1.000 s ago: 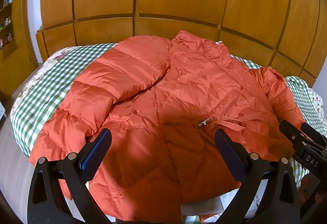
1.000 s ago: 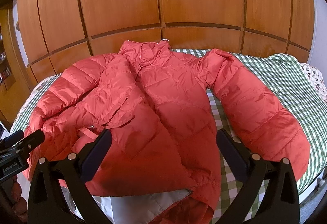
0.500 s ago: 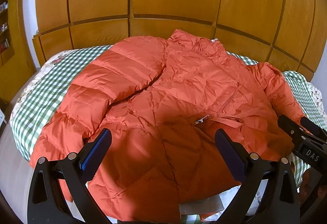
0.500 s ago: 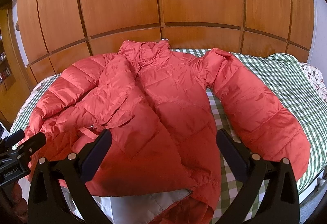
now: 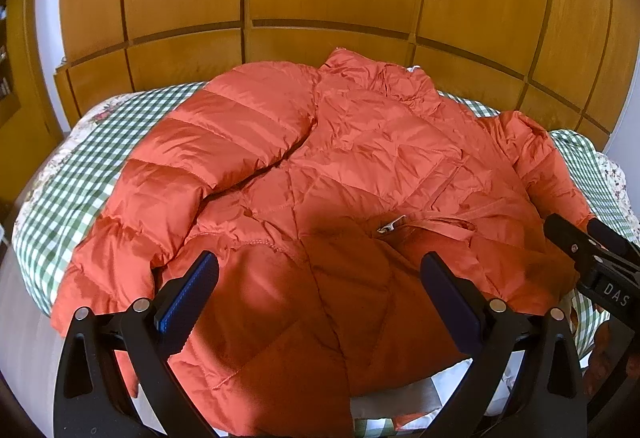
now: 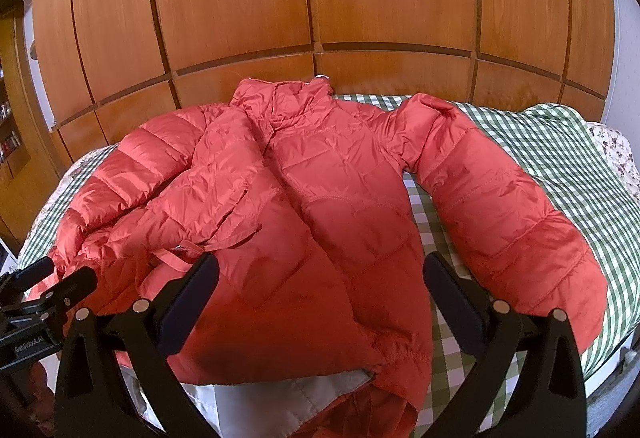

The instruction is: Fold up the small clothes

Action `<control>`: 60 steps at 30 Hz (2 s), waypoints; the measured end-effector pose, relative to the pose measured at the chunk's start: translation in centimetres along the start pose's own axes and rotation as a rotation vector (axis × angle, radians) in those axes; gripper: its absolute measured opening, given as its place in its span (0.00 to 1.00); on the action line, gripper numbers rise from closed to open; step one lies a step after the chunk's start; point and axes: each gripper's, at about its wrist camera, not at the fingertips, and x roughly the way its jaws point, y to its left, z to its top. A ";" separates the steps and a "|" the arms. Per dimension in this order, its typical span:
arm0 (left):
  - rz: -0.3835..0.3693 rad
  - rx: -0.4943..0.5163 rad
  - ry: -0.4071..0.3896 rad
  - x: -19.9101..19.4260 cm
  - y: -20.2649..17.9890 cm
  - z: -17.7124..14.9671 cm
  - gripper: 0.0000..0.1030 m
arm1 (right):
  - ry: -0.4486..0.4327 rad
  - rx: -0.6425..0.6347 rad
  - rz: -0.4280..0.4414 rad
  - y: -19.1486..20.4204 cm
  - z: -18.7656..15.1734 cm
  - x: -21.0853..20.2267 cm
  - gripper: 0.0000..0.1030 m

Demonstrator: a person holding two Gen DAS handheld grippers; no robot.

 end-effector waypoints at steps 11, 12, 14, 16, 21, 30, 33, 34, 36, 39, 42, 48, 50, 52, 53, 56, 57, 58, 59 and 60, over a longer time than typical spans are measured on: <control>0.016 0.051 0.002 0.6 -0.4 -0.3 0.97 | -0.001 0.001 -0.003 -0.1 0.0 -0.1 0.98; 0.007 0.052 0.006 0.7 -0.3 -0.4 0.97 | -0.002 0.002 -0.004 -0.2 0.0 -0.1 0.98; -0.019 0.044 0.020 1.0 0.0 -0.4 0.97 | -0.007 0.006 -0.021 -0.4 0.0 -0.1 0.98; -0.040 0.025 0.041 1.5 0.4 -0.5 0.97 | -0.016 0.019 -0.043 -0.8 0.2 -0.2 0.98; -0.049 0.022 0.064 2.1 1.0 -0.5 0.97 | -0.045 0.073 -0.119 -2.9 0.6 -0.4 0.98; -0.047 0.037 0.060 2.5 1.7 -0.3 0.97 | 0.022 0.120 -0.443 -11.3 0.9 2.4 0.98; -0.035 0.022 0.068 2.8 2.4 -0.3 0.97 | 0.102 0.145 -0.521 -14.7 0.0 4.5 0.98; -0.030 0.019 0.069 2.9 2.5 -0.3 0.97 | 0.139 0.143 -0.539 -15.7 -0.4 5.5 0.98; -0.024 0.016 0.071 3.1 2.7 -0.4 0.97 | 0.201 0.128 -0.571 -17.3 -1.0 7.1 0.98; -0.023 0.013 0.066 3.2 3.0 -0.4 0.97 | 0.173 0.118 -0.562 -19.7 -1.4 8.0 0.98; -0.024 0.003 0.063 3.4 3.4 -0.4 0.97 | 0.122 0.123 -0.578 -22.1 -1.0 7.7 0.98; -0.031 -0.012 0.071 3.9 4.2 -0.3 0.97 | 0.127 0.154 -0.673 -28.4 1.0 8.9 0.98; -0.029 -0.012 0.065 3.9 4.5 -0.2 0.97 | 0.142 0.174 -0.704 -30.7 1.5 9.3 0.98; -0.017 -0.020 0.053 3.6 4.9 0.1 0.97 | 0.158 0.212 -0.744 -33.1 1.9 9.4 0.98; -0.003 -0.028 0.041 3.4 5.3 0.3 0.97 | 0.166 0.230 -0.758 -34.0 2.0 9.4 0.98; 0.026 -0.060 0.009 2.7 6.7 0.8 0.97 | 0.205 0.279 -0.735 -36.2 2.2 9.6 0.98; 0.020 -0.083 -0.009 2.2 7.5 1.0 0.97 | 0.214 0.284 -0.734 -36.1 2.1 9.4 0.98; 0.016 -0.099 -0.018 2.0 8.1 1.2 0.97 | 0.222 0.275 -0.748 -35.6 2.1 8.9 0.98; 0.024 -0.121 -0.027 1.7 8.8 1.3 0.97 | 0.227 0.257 -0.765 -34.9 2.1 8.4 0.98; 0.050 -0.148 -0.034 1.4 9.7 1.5 0.97 | 0.223 0.226 -0.777 -33.4 1.9 7.5 0.98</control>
